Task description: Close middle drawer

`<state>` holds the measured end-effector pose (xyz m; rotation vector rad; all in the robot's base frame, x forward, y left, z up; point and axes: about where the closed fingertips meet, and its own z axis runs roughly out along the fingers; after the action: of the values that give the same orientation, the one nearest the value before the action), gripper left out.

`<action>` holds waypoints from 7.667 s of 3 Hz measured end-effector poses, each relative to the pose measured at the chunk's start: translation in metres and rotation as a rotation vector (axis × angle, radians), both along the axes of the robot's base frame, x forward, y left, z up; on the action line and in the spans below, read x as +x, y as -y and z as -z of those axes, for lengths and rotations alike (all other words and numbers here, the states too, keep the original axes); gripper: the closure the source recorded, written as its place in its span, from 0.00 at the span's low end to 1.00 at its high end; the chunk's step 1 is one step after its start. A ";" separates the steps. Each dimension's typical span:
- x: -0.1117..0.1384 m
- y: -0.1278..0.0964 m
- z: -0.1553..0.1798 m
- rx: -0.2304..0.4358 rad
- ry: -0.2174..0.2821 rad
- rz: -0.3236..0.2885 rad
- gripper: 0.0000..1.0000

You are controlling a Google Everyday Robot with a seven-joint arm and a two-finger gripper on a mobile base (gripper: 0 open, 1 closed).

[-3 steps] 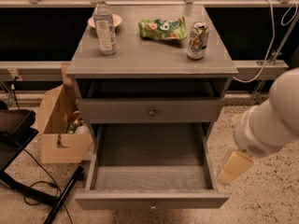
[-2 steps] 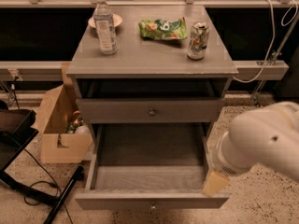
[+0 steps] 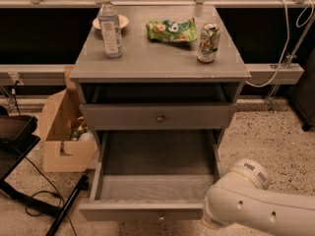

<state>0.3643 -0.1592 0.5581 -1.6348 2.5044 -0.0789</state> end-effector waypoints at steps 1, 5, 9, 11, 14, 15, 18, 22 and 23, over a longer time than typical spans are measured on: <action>-0.029 -0.009 0.048 0.034 -0.047 0.053 0.74; -0.018 -0.053 0.121 0.183 -0.088 0.052 1.00; 0.023 -0.094 0.237 0.327 -0.065 -0.059 1.00; 0.048 -0.113 0.258 0.353 -0.063 -0.061 1.00; 0.089 -0.131 0.285 0.395 -0.058 -0.037 1.00; 0.112 -0.142 0.299 0.435 -0.054 -0.012 1.00; 0.186 -0.135 0.294 0.496 -0.103 0.039 1.00; 0.321 -0.083 0.312 0.371 -0.131 0.036 1.00; 0.312 -0.084 0.314 0.371 -0.131 0.036 1.00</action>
Offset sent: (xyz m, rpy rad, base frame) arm -0.0264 0.0080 -0.0434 0.0294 0.0424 -0.0432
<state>0.6759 -0.0751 0.2443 -1.4832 2.4502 0.4742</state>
